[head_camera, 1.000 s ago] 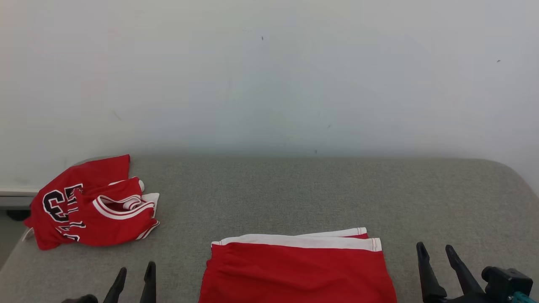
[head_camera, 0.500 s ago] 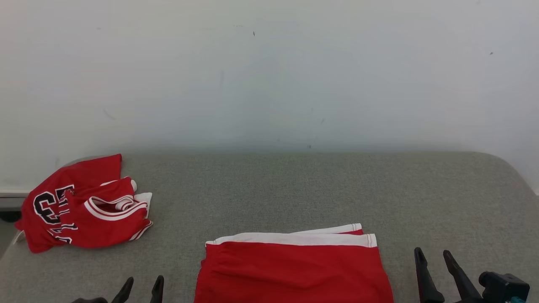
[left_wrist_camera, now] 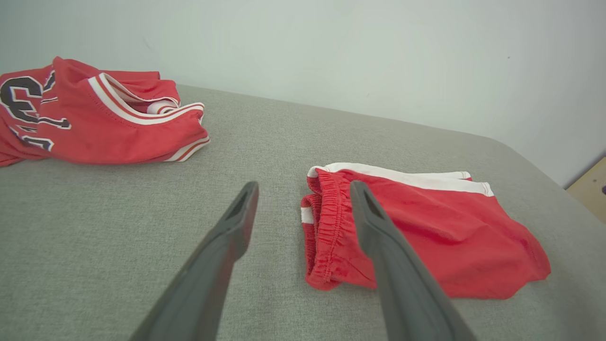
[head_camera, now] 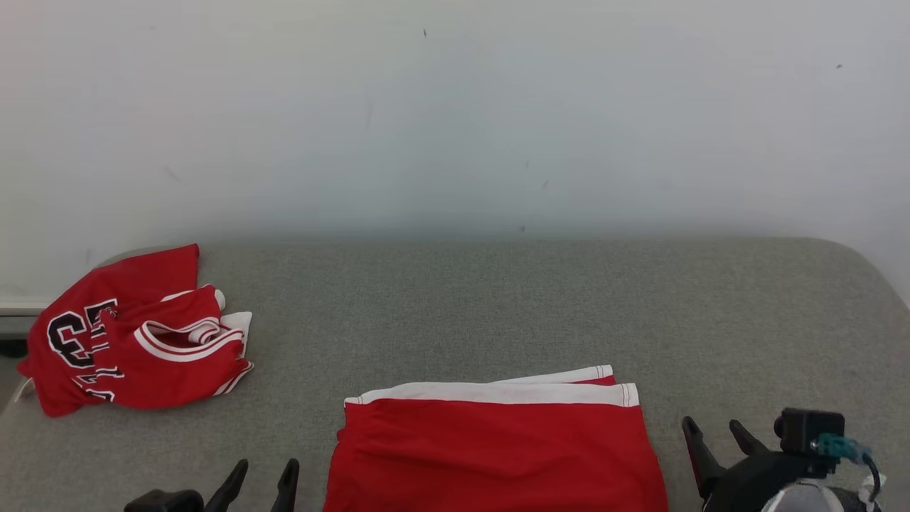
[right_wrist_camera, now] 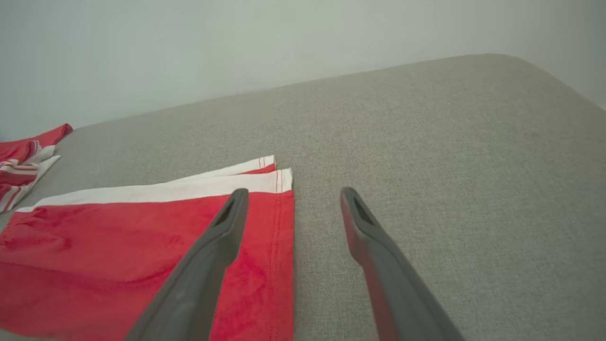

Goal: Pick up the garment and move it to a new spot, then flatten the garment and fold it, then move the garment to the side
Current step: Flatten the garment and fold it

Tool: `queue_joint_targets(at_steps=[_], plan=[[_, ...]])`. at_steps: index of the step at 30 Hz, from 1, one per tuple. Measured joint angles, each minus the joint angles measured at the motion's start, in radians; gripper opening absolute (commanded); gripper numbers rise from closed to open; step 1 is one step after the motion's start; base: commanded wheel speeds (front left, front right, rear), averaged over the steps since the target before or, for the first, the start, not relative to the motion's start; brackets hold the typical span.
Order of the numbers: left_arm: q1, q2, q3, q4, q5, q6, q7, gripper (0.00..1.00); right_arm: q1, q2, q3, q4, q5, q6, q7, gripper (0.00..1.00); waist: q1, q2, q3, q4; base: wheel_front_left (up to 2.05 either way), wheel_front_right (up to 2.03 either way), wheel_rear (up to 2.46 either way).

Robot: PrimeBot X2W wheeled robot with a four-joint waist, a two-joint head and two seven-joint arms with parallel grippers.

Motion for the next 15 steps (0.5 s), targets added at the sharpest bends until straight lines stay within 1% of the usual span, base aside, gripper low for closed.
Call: queue_joint_targets(at_steps=[1,5,10,15], plan=[[-0.002,-0.007,-0.004,-0.008,0.006,0.000,0.014,1.00,-0.046,-0.007,0.009,0.049,0.000,0.000,0.059,1.00,0.0000,0.0000,0.007,0.004,0.00,0.00,0.00],[-0.005,-0.013,-0.008,-0.016,0.014,0.000,0.035,1.00,-0.131,-0.025,0.052,0.165,-0.011,0.000,0.177,1.00,0.0000,0.0000,0.019,0.017,0.00,0.00,0.00],[-0.021,-0.018,-0.013,-0.018,0.015,0.000,0.062,1.00,-0.235,-0.003,0.059,0.273,0.003,0.000,0.274,1.00,0.0000,0.0000,0.034,0.038,0.00,0.00,0.00],[-0.027,-0.018,-0.018,-0.024,0.039,0.000,0.087,1.00,-0.274,0.015,0.062,0.376,0.019,0.000,0.348,1.00,0.0000,0.0000,0.046,0.062,0.00,0.00,0.00]])
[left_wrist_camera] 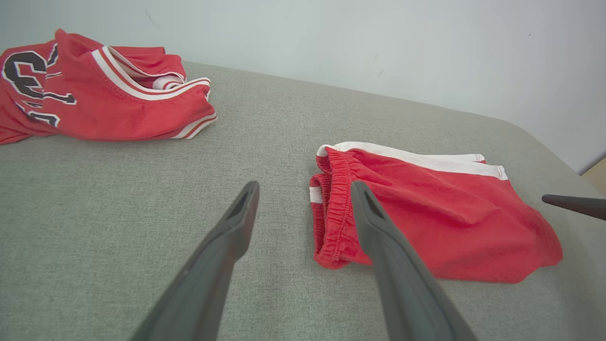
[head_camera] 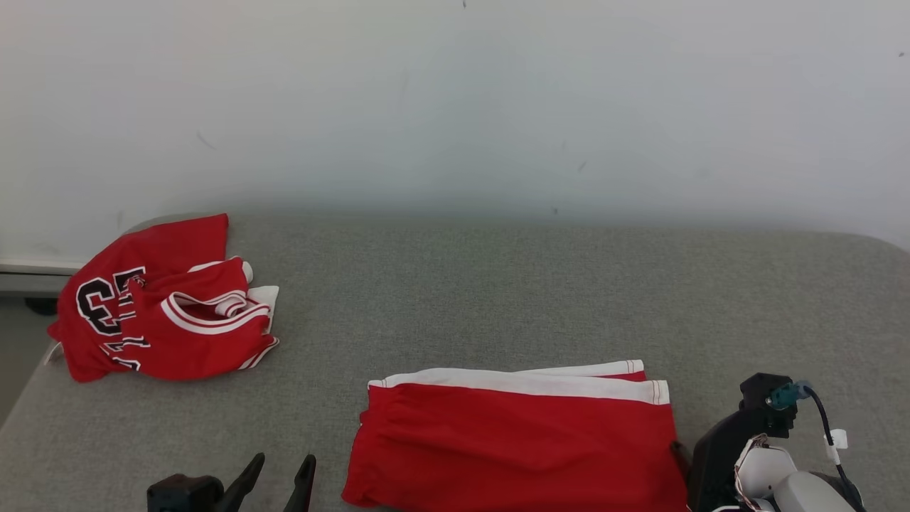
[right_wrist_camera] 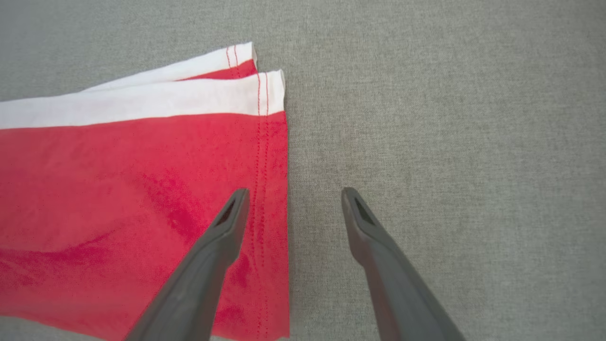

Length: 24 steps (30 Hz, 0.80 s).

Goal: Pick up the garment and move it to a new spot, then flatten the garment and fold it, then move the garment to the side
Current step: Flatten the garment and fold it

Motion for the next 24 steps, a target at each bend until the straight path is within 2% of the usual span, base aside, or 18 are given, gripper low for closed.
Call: queue_joint_targets(at_steps=[11,24], plan=[[-0.019,-0.010,-0.007,-0.018,0.007,0.000,0.032,1.00,-0.050,0.051,-0.032,0.132,0.043,0.000,0.032,1.00,0.0000,0.0000,0.026,0.045,0.00,0.00,0.00],[-0.053,-0.025,-0.024,-0.023,0.014,0.000,0.063,1.00,-0.127,0.040,-0.094,0.233,0.064,0.000,0.013,1.00,0.0000,0.0000,0.056,0.093,0.00,0.00,0.00]])
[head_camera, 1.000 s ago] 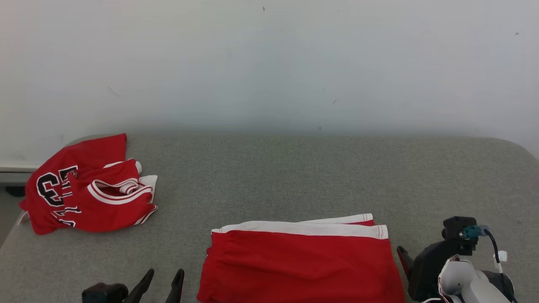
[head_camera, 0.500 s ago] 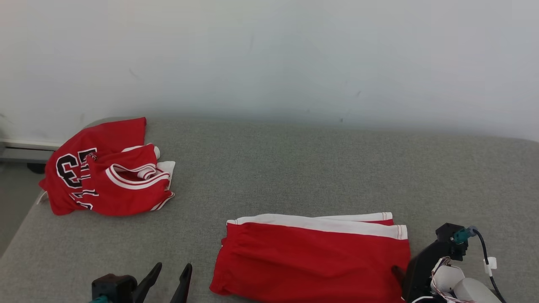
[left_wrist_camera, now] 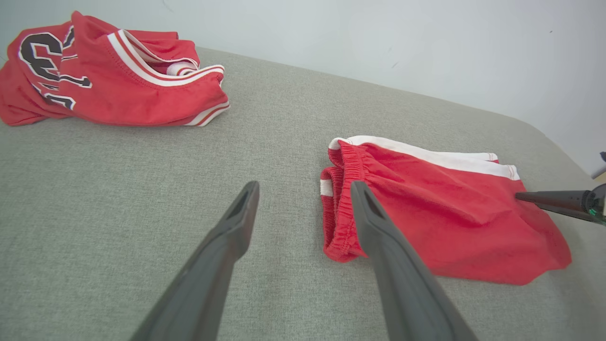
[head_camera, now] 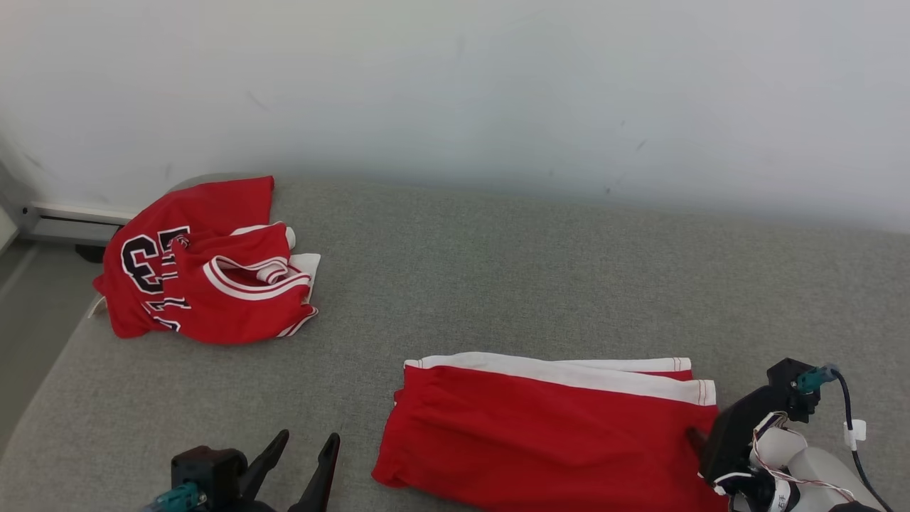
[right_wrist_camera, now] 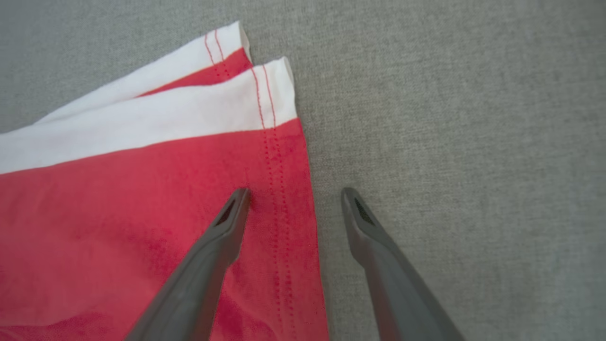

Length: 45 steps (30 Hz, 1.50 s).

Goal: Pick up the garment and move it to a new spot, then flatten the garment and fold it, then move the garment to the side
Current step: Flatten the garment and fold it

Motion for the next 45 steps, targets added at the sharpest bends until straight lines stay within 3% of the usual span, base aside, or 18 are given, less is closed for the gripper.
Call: queue_joint_targets(at_steps=[1,2,3,4,10,11,24,37,41,45], plan=[[-0.004,0.000,0.001,0.000,0.000,0.000,0.000,1.00,-0.002,0.002,-0.001,0.009,0.004,0.000,0.000,0.97,0.0000,0.0000,0.002,0.004,0.00,0.00,0.00],[-0.005,0.000,0.000,0.000,0.000,0.000,0.001,1.00,-0.006,0.003,-0.003,0.015,0.010,-0.001,0.000,0.80,0.0000,0.0000,0.003,0.007,0.00,0.00,0.00],[-0.005,-0.001,0.000,0.001,0.000,0.000,0.005,1.00,-0.011,0.004,-0.006,0.022,0.016,-0.001,0.000,0.50,0.0000,0.0000,0.005,0.011,0.00,0.00,0.00],[-0.005,-0.002,-0.001,0.001,0.000,0.000,0.007,1.00,-0.016,0.006,-0.010,0.031,0.019,-0.001,0.000,0.39,0.0000,0.0000,0.006,0.014,0.00,0.00,0.00],[-0.005,-0.002,0.006,0.002,0.000,0.000,0.008,1.00,-0.038,0.026,-0.010,0.069,0.026,-0.001,0.007,0.10,0.0000,-0.0001,0.006,0.026,0.00,0.00,0.00],[-0.004,-0.002,0.007,0.002,0.000,0.000,0.008,1.00,-0.039,0.027,-0.010,0.072,0.026,-0.001,0.010,0.01,0.0000,-0.0001,0.006,0.027,0.00,0.00,0.00],[0.001,-0.003,0.027,0.007,-0.001,0.000,0.008,1.00,-0.062,0.015,-0.013,0.114,0.026,0.000,0.010,0.00,-0.0001,-0.0001,-0.013,0.010,0.00,0.00,0.00],[0.020,-0.006,0.031,0.006,-0.002,0.000,0.009,1.00,-0.045,-0.174,-0.080,0.135,0.012,0.000,-0.043,0.00,-0.0001,-0.0001,-0.032,-0.019,0.00,0.00,0.00],[0.022,-0.006,0.036,0.007,-0.002,0.000,0.009,1.00,-0.039,-0.170,-0.081,0.117,0.006,0.000,-0.053,0.00,-0.0002,-0.0001,-0.041,-0.030,0.00,0.00,0.00],[0.038,-0.007,0.037,0.007,-0.002,0.000,0.009,1.00,-0.037,-0.109,-0.064,0.079,0.020,0.004,-0.052,0.00,-0.0002,-0.0001,-0.051,-0.045,0.00,0.00,0.00]])
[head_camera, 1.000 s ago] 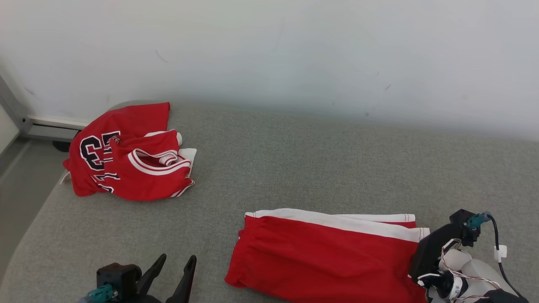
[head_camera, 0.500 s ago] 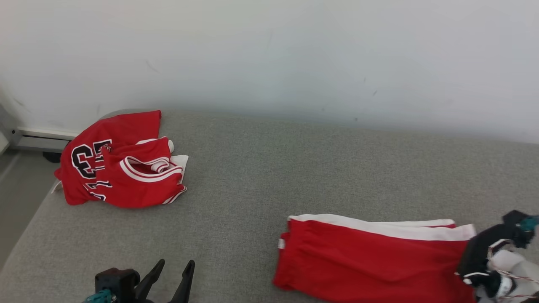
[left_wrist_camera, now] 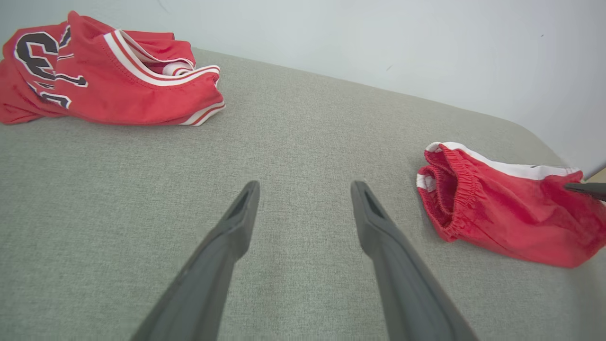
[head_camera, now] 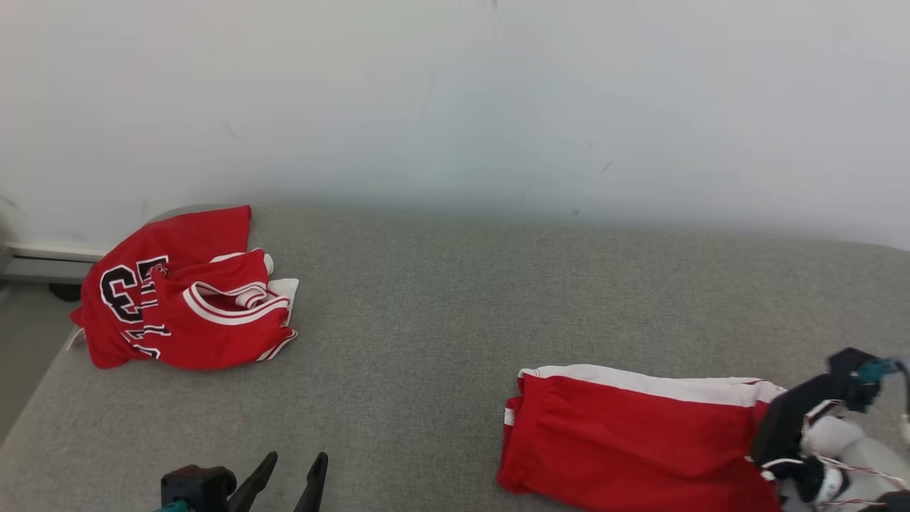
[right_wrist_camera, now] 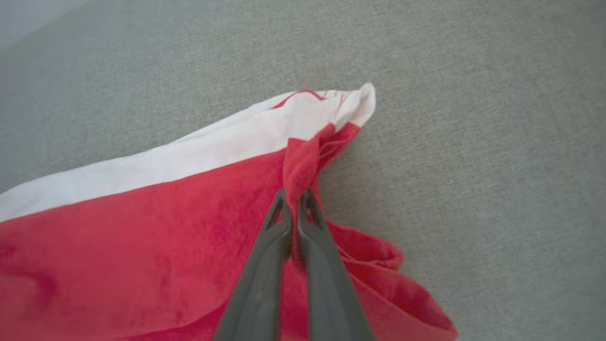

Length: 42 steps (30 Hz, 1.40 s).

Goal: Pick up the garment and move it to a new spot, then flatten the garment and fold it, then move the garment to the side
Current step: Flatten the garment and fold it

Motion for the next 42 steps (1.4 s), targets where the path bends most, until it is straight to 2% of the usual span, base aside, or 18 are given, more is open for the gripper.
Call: queue_joint_targets(at_steps=[5,10,16,29,35,42], plan=[[0.008,-0.001,-0.001,0.001,0.000,0.000,0.000,1.00,0.002,0.079,0.049,-0.053,0.004,0.048,0.014,0.00,0.0000,0.0001,-0.012,-0.021,0.00,0.00,0.00],[0.008,-0.008,-0.010,0.001,0.000,0.000,0.003,1.00,0.002,0.144,0.094,-0.113,0.001,0.067,0.023,0.00,0.0000,0.0000,-0.023,-0.038,0.00,0.00,0.00],[0.008,-0.009,-0.011,0.002,0.000,0.000,0.008,1.00,0.000,0.216,0.132,-0.157,0.002,0.067,0.027,0.00,0.0000,0.0000,-0.026,-0.042,0.00,0.00,0.00],[0.000,-0.022,-0.031,0.012,0.001,-0.001,0.017,1.00,-0.063,0.216,0.213,-0.193,0.031,0.035,0.045,0.00,0.0000,0.0000,-0.014,-0.007,0.00,0.00,0.00],[-0.005,-0.028,-0.036,0.019,0.001,-0.002,0.024,1.00,-0.083,0.212,0.401,-0.255,0.165,0.011,0.043,0.00,0.0000,0.0000,-0.010,0.017,0.00,0.00,0.00],[-0.020,-0.030,-0.037,0.023,0.001,-0.002,0.025,1.00,-0.086,0.211,0.473,-0.251,0.211,-0.004,0.032,0.00,0.0001,0.0000,-0.005,0.035,0.00,0.00,0.00]])
